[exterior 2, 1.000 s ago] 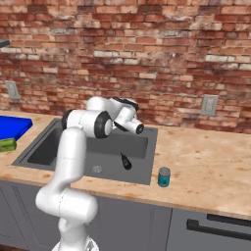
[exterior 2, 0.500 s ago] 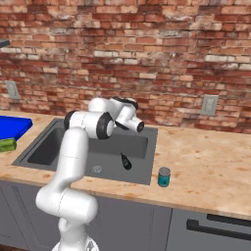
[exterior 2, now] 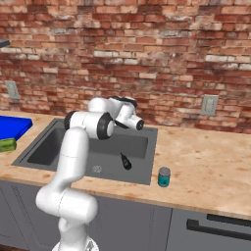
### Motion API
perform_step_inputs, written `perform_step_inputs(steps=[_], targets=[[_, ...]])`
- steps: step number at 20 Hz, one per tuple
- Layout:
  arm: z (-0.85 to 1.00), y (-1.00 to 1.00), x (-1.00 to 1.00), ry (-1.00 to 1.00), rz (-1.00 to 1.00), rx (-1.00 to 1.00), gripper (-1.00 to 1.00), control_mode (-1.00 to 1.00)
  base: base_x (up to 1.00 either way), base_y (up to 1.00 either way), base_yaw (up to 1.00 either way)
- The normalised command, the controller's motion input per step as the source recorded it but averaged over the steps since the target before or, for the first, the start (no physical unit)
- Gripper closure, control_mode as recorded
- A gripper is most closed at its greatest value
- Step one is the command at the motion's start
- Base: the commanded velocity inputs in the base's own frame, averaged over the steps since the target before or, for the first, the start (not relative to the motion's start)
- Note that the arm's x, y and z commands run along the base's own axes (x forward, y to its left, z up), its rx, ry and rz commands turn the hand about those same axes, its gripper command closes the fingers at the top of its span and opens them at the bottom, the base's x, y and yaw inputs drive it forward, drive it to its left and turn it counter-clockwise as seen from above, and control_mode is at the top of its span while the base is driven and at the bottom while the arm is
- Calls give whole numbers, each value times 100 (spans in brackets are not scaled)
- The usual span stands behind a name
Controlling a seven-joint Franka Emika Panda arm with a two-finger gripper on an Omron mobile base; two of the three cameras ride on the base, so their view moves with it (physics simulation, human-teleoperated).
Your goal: Pick up all produce items and place them in the sink. Turn on the sink faucet to wash them. Then turn the sink off and put them in the tray.
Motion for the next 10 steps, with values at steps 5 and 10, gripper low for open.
perform_step_inputs(steps=[5, 10], targets=[[-7, 18, 2, 1, 0, -3, 100, -100, 0, 0, 0], [-4, 6, 0, 0, 0, 0, 100, -100, 0, 0, 0]])
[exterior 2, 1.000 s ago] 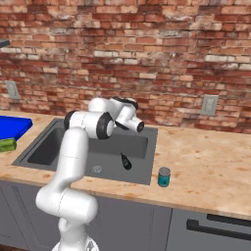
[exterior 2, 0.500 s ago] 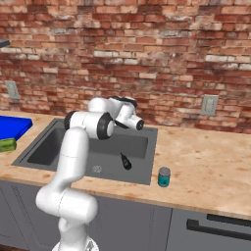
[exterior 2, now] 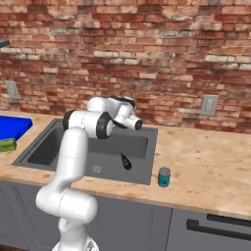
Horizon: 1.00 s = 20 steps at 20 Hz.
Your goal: Pick up all produce items and place them in the sink. Turn on the sink faucet to wash them. Then turn the sink off and put them in the tray.
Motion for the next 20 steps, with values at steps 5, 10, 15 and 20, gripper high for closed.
perform_step_inputs(steps=[5, 10, 15, 20], targets=[[0, 0, 1, 5, -11, 0, 100, -100, 0, 0, 0], [0, 0, 8, 10, -26, 0, 100, -100, 0, 0, 0], [0, -1, 10, 9, -25, 0, 100, -100, 0, 0, 0], [0, -11, 16, 1, 0, 2, 100, -100, 0, 0, 0]])
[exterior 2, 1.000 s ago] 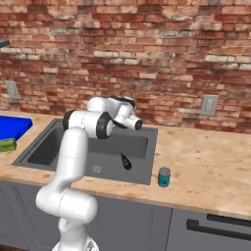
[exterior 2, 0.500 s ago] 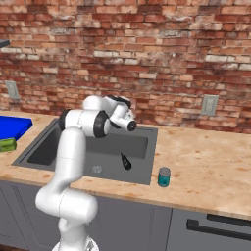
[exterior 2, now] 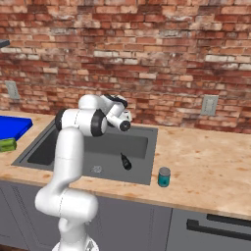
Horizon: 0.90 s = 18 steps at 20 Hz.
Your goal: Pick up all produce items and place them in the sink. Turn on the sink faucet to wash them. Then turn the sink off and put them in the tray.
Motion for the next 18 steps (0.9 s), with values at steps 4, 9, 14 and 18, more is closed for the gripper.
perform_step_inputs(steps=[4, 9, 14, 18], targets=[[0, -40, 23, 4, 0, 8, 100, -100, 0, 0, 0], [-11, -53, 26, 11, 0, 9, 100, -100, 0, 0, 0], [-26, -61, 21, 12, 0, 9, 100, -100, 0, 0, 0], [-37, -65, 9, 8, 0, 7, 100, -100, 0, 0, 0]])
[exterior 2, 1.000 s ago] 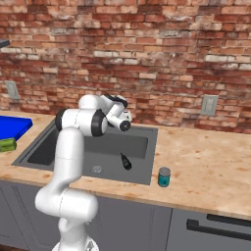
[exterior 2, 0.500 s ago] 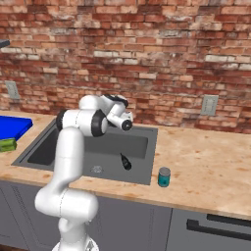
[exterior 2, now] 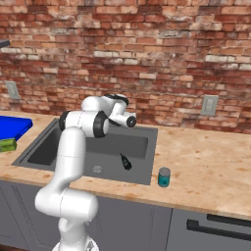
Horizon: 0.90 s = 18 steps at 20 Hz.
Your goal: Pick up all produce items and place them in the sink. Turn on the sink faucet to wash them. Then turn the sink off and put them in the tray.
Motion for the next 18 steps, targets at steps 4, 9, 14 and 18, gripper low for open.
perform_step_inputs(steps=[4, 9, 14, 18], targets=[[-44, -66, 2, 7, 0, 7, 100, -100, 0, 0, 0], [-47, -72, 0, 4, 0, 8, 100, -100, 0, 0, 0], [-48, -74, 0, 3, 0, 8, 100, -100, 0, 0, 0], [-50, -73, 0, 3, 0, 8, 100, -100, 0, 0, 0]])
